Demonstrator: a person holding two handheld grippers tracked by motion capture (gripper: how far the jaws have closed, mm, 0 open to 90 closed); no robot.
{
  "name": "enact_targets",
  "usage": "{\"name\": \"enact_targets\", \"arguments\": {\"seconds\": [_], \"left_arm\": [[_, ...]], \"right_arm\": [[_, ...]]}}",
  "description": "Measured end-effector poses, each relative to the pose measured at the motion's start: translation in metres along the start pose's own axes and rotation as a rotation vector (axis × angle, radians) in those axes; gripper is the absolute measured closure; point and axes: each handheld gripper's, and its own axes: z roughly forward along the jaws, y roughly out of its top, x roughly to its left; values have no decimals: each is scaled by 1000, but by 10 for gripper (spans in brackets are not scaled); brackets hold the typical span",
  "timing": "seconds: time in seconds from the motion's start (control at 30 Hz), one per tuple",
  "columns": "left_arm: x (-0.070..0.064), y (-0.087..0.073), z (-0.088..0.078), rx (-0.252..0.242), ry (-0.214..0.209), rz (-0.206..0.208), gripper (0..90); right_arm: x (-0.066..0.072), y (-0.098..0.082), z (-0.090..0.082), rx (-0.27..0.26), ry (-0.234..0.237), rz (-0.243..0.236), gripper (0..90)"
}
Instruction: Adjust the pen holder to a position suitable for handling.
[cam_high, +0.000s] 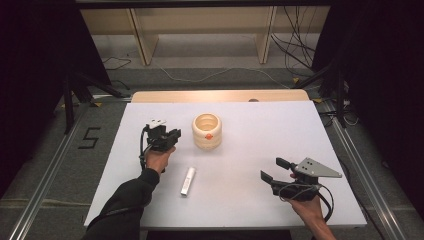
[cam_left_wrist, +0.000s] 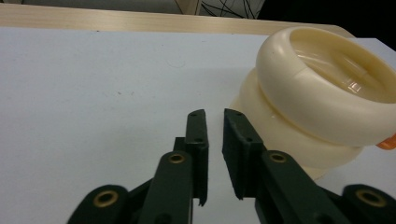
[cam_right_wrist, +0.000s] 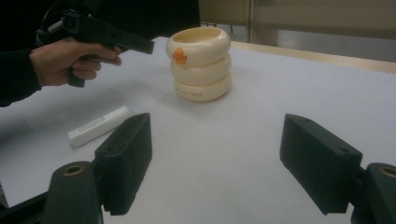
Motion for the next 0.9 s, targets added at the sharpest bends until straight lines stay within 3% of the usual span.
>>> {"name": "enact_targets", "arguments": {"seconds": [0.17,0.33,0.9], "left_arm": [[-8,2,11,13,-7,6,888],[-15,4,23,37,-7,24,890],[-19,7,43,57,-4,-6,891]], "right_arm": [[0,0,0,1,1,-1,261],[0,0,0,-1,2,-1,261],[-2,0,0,-3,3,6,262]]}}
